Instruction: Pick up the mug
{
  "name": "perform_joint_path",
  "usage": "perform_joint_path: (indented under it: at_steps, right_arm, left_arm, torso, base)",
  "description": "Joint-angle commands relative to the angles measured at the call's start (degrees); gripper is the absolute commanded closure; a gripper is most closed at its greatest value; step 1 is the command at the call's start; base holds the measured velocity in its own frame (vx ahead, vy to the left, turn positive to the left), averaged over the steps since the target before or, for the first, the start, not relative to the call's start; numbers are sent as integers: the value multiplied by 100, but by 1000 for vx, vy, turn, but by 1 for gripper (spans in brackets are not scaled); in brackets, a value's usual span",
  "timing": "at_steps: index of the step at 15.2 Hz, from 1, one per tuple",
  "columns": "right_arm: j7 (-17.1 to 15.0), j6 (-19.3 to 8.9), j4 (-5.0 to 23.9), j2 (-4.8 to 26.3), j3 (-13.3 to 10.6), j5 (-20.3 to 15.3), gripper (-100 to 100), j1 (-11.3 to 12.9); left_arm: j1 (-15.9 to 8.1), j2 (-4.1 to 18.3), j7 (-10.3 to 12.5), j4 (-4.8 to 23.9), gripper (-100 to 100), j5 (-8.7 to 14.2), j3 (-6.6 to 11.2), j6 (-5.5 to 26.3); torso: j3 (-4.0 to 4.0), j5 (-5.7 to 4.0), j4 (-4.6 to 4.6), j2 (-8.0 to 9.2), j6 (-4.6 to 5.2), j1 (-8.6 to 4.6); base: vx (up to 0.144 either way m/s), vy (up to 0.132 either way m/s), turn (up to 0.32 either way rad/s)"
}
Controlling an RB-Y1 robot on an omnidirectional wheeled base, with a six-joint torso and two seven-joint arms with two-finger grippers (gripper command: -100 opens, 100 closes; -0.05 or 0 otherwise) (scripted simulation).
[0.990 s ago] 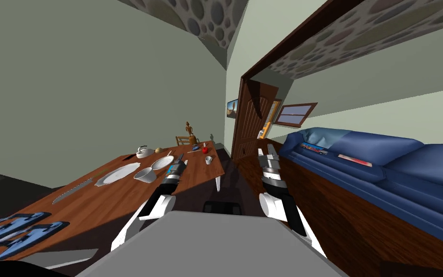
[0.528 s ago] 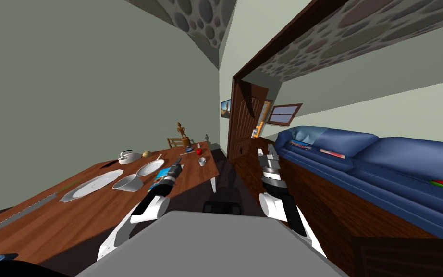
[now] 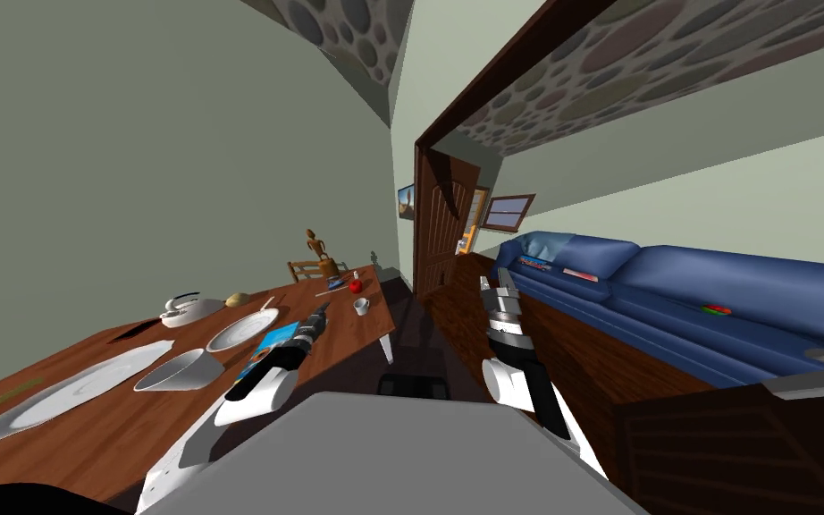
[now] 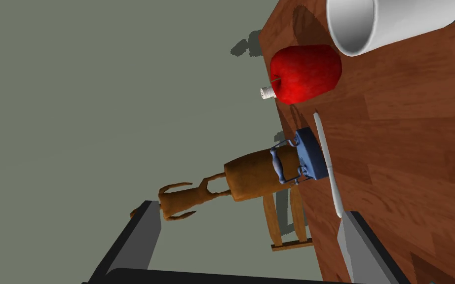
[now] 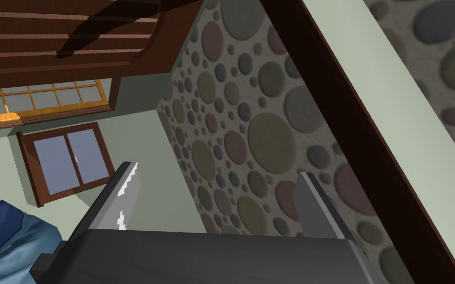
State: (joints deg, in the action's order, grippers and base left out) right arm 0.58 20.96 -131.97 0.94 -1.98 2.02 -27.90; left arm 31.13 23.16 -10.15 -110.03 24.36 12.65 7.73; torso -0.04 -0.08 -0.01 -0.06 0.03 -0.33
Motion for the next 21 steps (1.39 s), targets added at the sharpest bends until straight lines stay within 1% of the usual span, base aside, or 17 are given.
perform_joint_path:
  at_steps: [1,2,4,5,6,7,8,9,10,12,13,15,16,17,18,19,21]
  right_arm:
    - [0,0,0,0,0,0,0,0]
    - [0,0,0,0,0,0,0,0]
    - [0,0,0,0,0,0,0,0]
    - [0,0,0,0,0,0,0,0]
    - [0,0,0,0,0,0,0,0]
    - [0,0,0,0,0,0,0,0]
    - [0,0,0,0,1,0,0,-1]
    - [0,0,0,0,0,0,0,0]
    - [0,0,0,0,0,0,0,0]
    - [0,0,0,0,0,0,0,-1]
    - [0,0,0,0,1,0,0,-1]
    - [0,0,0,0,0,0,0,0]
    - [0,0,0,0,1,0,0,-1]
    - [0,0,0,0,0,0,0,0]
    - [0,0,0,0,1,0,0,0]
    - [0,0,0,1,1,0,0,-1]
    - [0,0,0,0,0,0,0,0]
  left_arm:
    - [-37,50,-71,88,-100,61,47,196]
    - [-23,184,-240,263,-100,248,181,375]
    - [-23,184,-240,263,-100,248,181,507]
    - [-7,316,-412,443,-100,436,315,691]
    - [-7,316,-412,443,-100,436,315,817]
    - [-7,316,-412,443,-100,436,315,823]
    - [11,444,-586,626,-100,626,448,1029]
    - [11,444,-586,626,-100,626,448,1143]
    - [31,569,-760,812,-100,815,581,1278]
    - [31,569,-760,812,-100,815,581,1465]
    - [51,690,-934,1000,-100,1005,712,1615]
    - [51,690,-934,1000,-100,1005,712,1787]
    - [73,806,-1107,1189,-100,1193,841,1963]
    - [73,806,-1107,1189,-100,1193,841,2109]
    - [73,806,-1107,1189,-100,1193,841,2109]
    - [96,918,-1278,1377,-100,1379,967,2397]
    - [96,918,-1278,1378,-100,1379,967,2428]
  torso:
    - [0,0,0,0,0,0]
    - [1,1,0,2,-3,6]
    - [-2,0,-1,-4,-1,1]
    - [-1,1,-1,-1,-2,4]
    - [-1,1,0,-2,1,2]
    - [-1,1,-1,-3,-1,2]
    - [0,2,0,0,-3,8]
    - [-1,2,0,-1,1,10]
    - [-1,2,-1,-3,-1,9]
    - [-8,2,-3,-14,-1,5]
    - [-6,1,-3,-10,-3,6]
    - [-4,1,-2,-8,-1,6]
    - [-2,2,-1,-3,-4,10]
    - [-2,2,0,-3,-1,12]
    - [-3,3,-1,-6,-1,12]
    - [-2,3,-1,-3,-3,14]
    - [-5,3,-2,-9,0,11]
  base:
    - [25,-49,-68]
    - [46,-69,-148]
    - [46,-68,-130]
    - [43,-72,-182]
    - [49,-69,-178]
    - [36,-38,-60]
    - [44,-49,-191]
    - [53,-53,-182]
    - [79,-64,-225]
    - [73,-57,-129]
    - [53,-63,-167]
    - [51,-44,-122]
    - [53,-34,-139]
    - [65,-36,-164]
    - [50,-31,-77]
    - [69,-45,-172]
    - [60,-34,-126]
